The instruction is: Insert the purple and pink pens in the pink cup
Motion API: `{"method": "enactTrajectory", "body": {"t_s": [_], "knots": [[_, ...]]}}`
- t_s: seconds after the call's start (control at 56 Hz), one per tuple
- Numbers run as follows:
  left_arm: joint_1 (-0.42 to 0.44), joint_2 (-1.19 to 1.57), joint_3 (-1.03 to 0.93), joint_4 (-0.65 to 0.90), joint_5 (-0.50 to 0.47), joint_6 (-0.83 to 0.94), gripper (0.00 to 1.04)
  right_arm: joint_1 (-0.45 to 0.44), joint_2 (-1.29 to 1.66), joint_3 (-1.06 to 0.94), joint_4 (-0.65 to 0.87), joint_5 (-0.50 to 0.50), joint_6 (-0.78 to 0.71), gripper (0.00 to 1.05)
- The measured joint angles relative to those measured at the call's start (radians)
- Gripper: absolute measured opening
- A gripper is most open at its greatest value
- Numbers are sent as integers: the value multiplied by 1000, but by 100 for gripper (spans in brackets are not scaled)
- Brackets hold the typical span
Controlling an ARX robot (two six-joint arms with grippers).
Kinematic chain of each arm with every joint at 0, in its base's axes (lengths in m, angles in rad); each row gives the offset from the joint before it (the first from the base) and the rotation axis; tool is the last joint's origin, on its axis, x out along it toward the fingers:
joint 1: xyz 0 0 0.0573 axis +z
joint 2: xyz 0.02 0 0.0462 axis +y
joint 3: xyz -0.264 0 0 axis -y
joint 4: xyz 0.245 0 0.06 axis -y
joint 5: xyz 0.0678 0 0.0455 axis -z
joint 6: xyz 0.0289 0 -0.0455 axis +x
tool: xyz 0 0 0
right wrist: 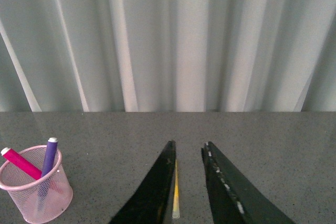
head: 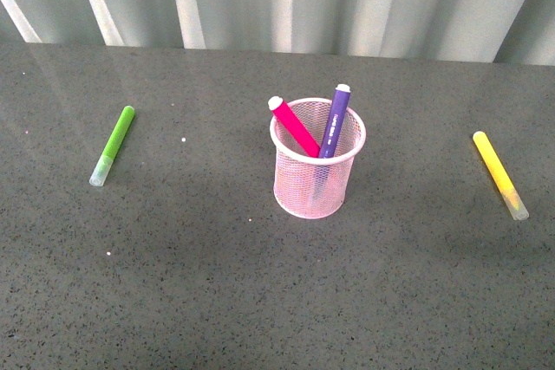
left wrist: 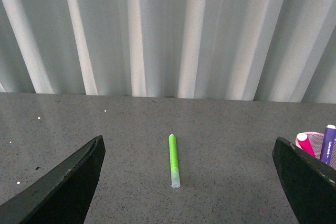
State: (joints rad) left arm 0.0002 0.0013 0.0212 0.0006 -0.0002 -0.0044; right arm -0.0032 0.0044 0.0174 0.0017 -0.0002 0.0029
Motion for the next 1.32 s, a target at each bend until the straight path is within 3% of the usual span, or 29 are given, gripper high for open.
{"method": "enactTrajectory", "body": {"t_s": [0.464, 1.32], "knots": [[0, 0, 0, 0, 0, 0, 98, 0, 0, 0, 0, 0, 0, 99], [0, 0, 0, 0, 0, 0, 98, 0, 0, 0, 0, 0, 0, 98]]}}
